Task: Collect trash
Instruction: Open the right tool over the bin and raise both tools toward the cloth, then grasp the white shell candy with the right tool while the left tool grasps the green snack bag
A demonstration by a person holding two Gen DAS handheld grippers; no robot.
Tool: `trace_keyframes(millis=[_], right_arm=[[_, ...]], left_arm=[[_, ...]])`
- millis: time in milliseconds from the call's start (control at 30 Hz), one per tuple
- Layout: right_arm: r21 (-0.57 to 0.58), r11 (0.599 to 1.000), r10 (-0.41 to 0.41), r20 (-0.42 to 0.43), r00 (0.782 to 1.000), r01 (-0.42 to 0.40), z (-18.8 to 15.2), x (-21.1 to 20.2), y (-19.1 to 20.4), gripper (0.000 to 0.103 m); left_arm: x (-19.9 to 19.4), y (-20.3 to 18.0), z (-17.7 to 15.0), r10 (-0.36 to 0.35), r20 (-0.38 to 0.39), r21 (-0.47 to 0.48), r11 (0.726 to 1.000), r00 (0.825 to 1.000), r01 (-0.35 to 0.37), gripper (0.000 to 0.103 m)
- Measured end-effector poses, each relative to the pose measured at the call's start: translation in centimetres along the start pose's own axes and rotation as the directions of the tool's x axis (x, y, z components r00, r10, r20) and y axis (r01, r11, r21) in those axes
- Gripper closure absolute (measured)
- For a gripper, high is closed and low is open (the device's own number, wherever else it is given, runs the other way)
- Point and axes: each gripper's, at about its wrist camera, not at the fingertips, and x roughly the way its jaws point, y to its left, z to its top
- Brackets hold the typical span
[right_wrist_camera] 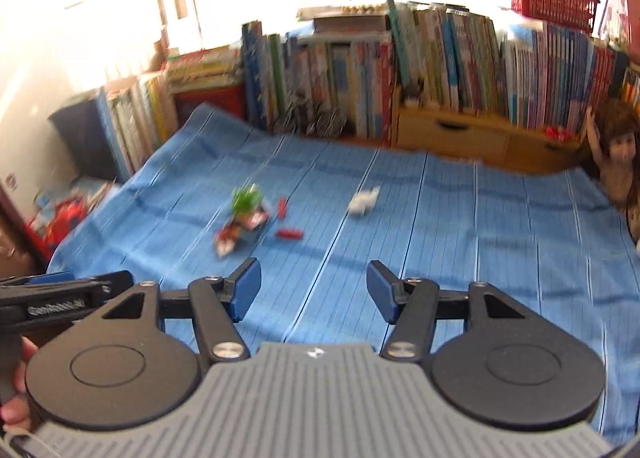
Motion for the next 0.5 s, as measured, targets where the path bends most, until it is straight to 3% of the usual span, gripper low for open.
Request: trace_keyframes(millis=[167,267,500], right_arm=[[0.058,0.998,-0.014,0.001,1.000,0.014,4.7,7.2,-4.0,0.032],[0.069,0.997,-0.021,-0.019,1.000,0.022,6.0,11.9,-6.1,0.031],[0.056,0.998,0.003,-0.072,0.997,0.001,6.7,20.9,-8.4,0.026]], left_arm=[[6.6,-2.8,5.0,0.054,0.004,-0.037,0.998,0.999,-0.054,0.018],[11.7,-3.9,6.6,0.086,-0.031,-0.077,0.993,0.996,-0.088,0.018],[21.0,-4.9,6.9,0.155,-0.137,-0.160,0.971,0.978,-0.176,0.018]])
